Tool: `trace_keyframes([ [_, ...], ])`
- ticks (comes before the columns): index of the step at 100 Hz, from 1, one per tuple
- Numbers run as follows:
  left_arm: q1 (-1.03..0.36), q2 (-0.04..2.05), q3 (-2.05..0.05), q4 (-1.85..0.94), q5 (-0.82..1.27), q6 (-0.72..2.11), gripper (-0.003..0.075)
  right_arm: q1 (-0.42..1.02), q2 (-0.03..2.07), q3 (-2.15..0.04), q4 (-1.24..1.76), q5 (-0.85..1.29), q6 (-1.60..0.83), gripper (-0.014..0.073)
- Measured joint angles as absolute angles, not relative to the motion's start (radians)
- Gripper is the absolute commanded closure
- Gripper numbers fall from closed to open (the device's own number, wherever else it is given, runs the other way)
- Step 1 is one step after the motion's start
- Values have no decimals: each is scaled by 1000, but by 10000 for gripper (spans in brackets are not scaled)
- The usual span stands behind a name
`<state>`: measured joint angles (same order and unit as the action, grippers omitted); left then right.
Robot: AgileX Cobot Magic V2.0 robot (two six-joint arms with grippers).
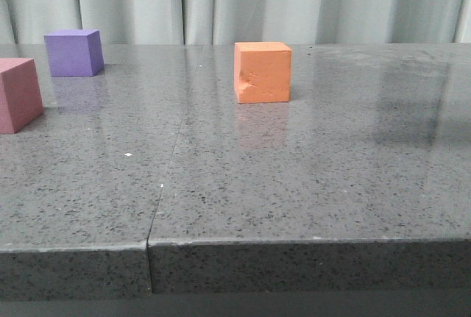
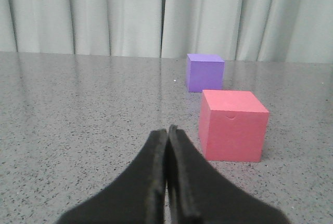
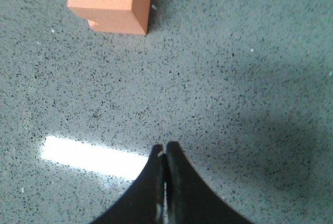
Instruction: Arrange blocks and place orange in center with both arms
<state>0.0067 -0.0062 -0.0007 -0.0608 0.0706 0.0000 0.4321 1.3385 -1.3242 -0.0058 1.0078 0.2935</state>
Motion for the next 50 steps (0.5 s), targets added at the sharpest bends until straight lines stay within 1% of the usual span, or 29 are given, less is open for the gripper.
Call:
trace_keyframes([
  [50, 7, -6, -1, -61, 44, 0, 741, 432, 932, -813, -22, 686, 241, 662],
])
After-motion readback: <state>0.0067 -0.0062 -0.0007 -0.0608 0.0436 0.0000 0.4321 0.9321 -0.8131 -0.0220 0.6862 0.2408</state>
